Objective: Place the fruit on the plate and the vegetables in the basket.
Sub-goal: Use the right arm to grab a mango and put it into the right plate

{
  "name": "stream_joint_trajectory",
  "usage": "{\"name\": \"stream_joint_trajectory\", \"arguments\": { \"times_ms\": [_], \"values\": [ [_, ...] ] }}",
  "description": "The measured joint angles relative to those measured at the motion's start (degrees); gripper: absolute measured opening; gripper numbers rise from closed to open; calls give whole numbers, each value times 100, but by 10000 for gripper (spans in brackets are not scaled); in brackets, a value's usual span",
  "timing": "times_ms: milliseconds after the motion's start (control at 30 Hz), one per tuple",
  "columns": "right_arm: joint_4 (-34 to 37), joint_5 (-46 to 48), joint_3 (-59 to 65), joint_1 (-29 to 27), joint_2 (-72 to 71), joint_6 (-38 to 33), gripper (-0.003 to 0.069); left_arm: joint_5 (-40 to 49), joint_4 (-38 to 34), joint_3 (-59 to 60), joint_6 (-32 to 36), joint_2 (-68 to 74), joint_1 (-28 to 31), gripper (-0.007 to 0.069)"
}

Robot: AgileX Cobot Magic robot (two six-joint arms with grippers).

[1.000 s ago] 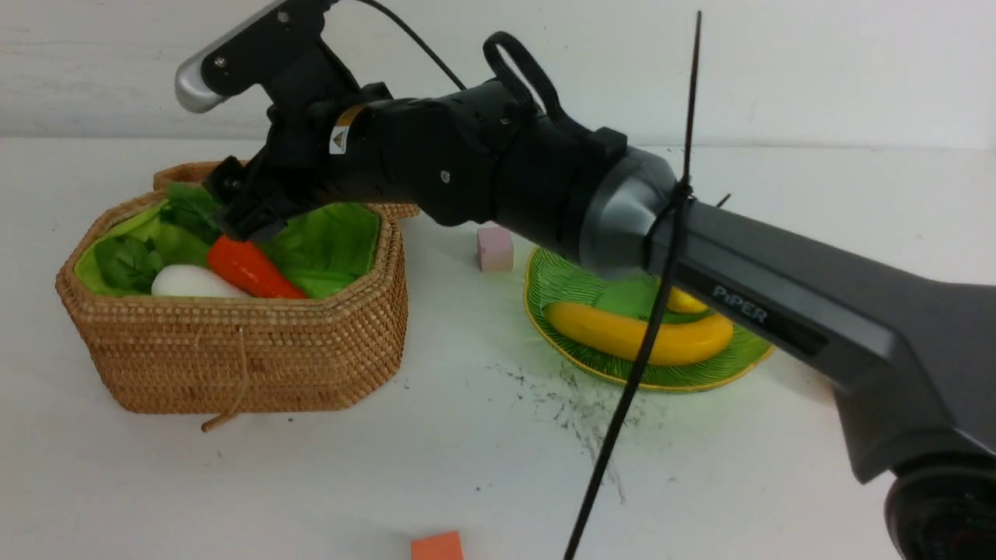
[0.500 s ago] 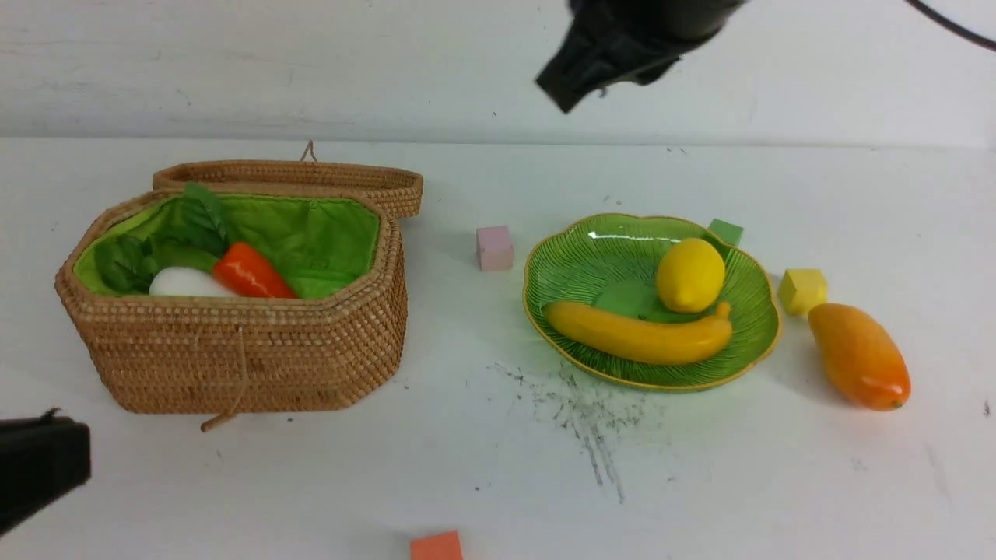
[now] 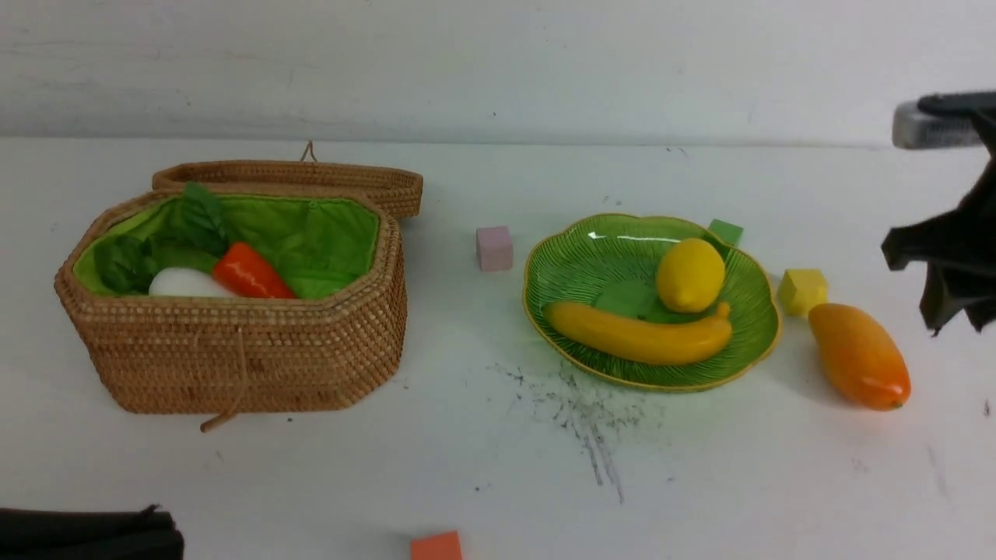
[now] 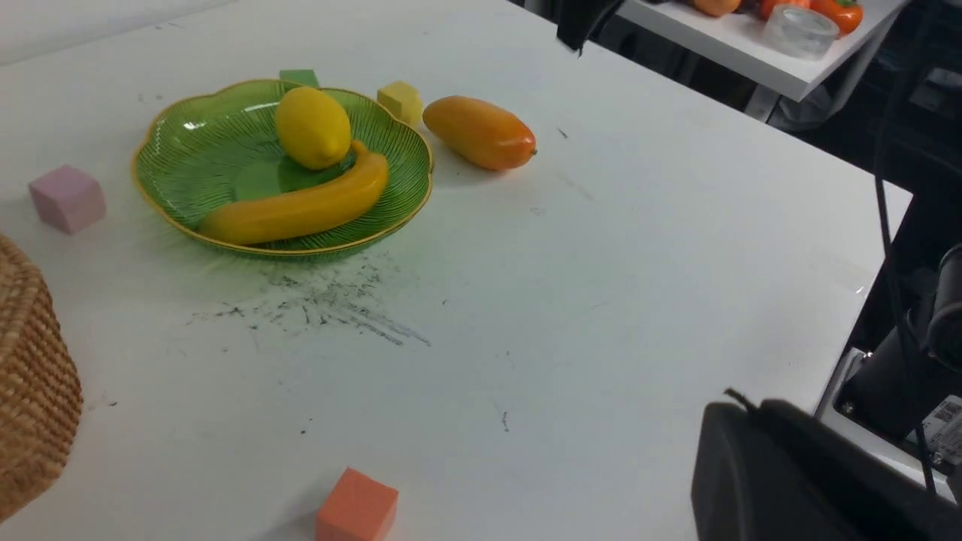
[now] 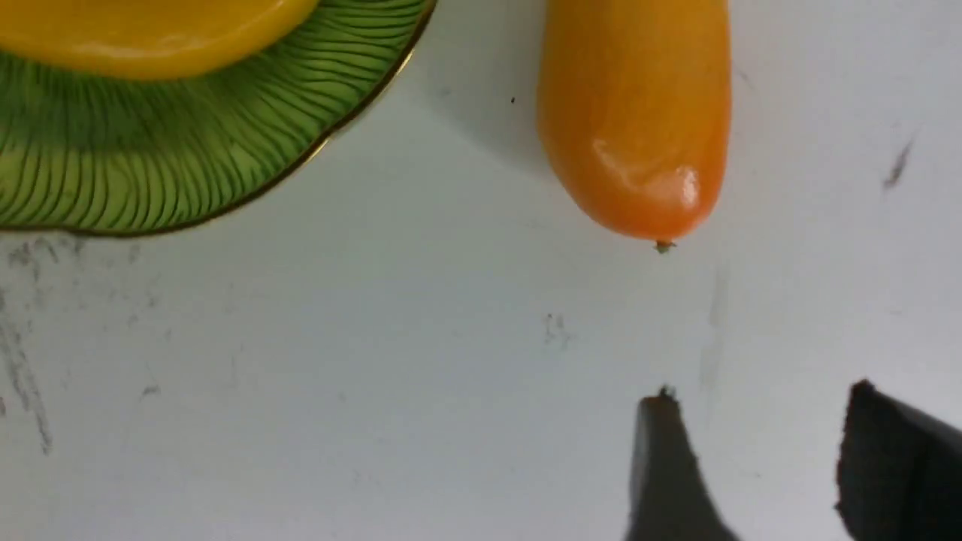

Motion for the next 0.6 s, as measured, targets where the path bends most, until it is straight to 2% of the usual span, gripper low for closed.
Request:
{"name": "stream_joint_trajectory", "arguments": {
  "times_ms": [67, 100, 133, 233, 400, 600],
  "values": [
    [392, -405, 99, -311, 370, -149, 508, 0, -12, 0, 20, 0, 0, 6],
    [415, -439, 105, -328, 370, -168, 520, 0, -12, 0, 20, 0, 0, 6],
    [584, -733, 113, -427, 594, -286, 608, 0, -24, 0, 20, 0, 0, 6],
    [757, -1284, 120, -460, 937, -439, 671, 5, -30, 0, 24, 0, 0, 7],
    [894, -2038, 120, -460, 1436, -481, 666, 5, -30, 0, 24, 0, 0, 8],
    [954, -2204, 120, -460, 1987, -503, 648, 5, -30, 0, 24, 0, 0, 16]
  ]
}}
